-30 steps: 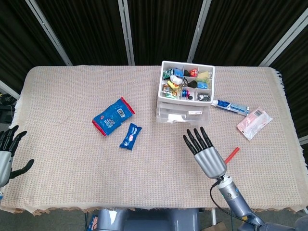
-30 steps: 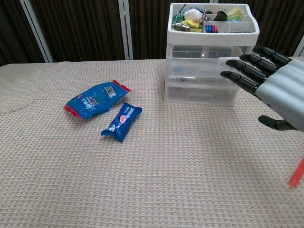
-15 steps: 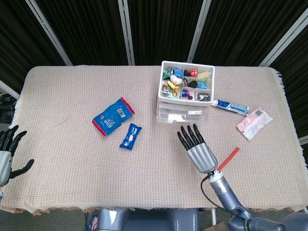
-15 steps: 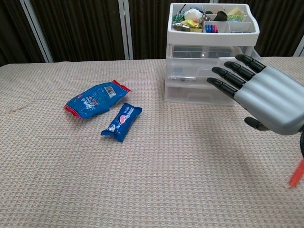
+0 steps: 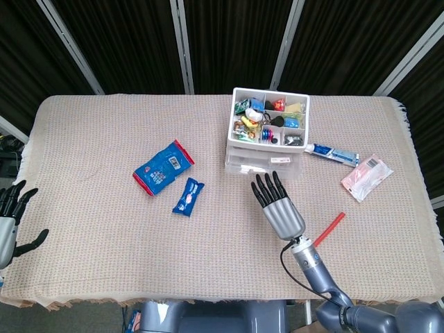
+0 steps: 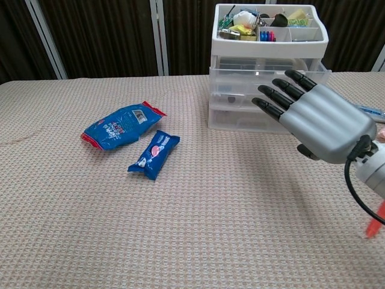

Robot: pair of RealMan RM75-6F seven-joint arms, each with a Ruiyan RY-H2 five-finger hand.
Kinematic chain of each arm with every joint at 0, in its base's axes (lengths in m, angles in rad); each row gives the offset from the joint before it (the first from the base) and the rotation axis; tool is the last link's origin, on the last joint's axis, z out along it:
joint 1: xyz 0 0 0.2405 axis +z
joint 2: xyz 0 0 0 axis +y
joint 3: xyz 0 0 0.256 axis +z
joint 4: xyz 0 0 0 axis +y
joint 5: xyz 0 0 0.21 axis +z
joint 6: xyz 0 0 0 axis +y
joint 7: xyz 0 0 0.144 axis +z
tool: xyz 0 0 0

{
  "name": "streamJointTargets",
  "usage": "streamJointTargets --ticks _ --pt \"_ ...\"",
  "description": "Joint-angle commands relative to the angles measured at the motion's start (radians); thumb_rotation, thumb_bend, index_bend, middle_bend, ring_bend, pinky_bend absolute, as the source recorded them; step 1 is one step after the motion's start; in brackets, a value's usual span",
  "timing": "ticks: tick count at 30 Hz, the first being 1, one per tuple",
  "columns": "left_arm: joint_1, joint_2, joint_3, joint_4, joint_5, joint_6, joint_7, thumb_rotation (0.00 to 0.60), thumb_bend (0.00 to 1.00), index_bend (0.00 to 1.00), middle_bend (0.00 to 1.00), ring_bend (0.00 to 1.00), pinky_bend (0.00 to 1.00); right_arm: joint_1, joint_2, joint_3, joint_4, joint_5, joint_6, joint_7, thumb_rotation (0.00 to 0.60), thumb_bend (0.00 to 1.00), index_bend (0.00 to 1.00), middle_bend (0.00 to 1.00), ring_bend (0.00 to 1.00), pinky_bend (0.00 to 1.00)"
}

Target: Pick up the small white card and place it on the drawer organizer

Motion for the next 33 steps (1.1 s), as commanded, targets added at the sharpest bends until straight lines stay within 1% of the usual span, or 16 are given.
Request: streamJointTargets --ticks 1,10,20,27,33 --pt "0.0 0.0 0.0 -0.001 -0.001 -0.001 -0.001 0.6 0.29 0.13 0.0 0.0 0.0 0.014 -0.007 0.017 0.01 0.009 -0.01 -0.008 0.6 0.17 0.01 0.0 0.0 0.0" --pt "0.0 0.001 -0.001 -0.001 -0.002 -0.002 -0.002 0.6 0.29 0.13 0.0 0.0 0.0 0.051 -0.029 0.059 0.032 0.043 -0.046 -0.036 0.6 0.17 0.01 0.0 0.0 0.0" --pt "-0.001 0.001 -0.001 -0.001 -0.005 -0.004 -0.003 0.6 0.28 0.12 0.0 0.0 0.0 0.083 -0.051 0.111 0.06 0.107 -0.09 -0.062 0.6 0.17 0.01 0.0 0.0 0.0" --pt "-0.002 0.002 -0.002 -0.002 -0.006 -0.005 -0.007 0.6 0.29 0.13 0.0 0.0 0.0 0.097 -0.064 0.127 0.077 0.14 -0.112 -0.077 0.6 0.17 0.02 0.0 0.0 0.0" --pt "-0.002 0.003 -0.001 -0.003 -0.008 -0.008 -0.008 0.6 0.29 0.13 0.0 0.0 0.0 0.092 -0.065 0.118 0.061 0.153 -0.11 -0.085 0.6 0.17 0.02 0.0 0.0 0.0"
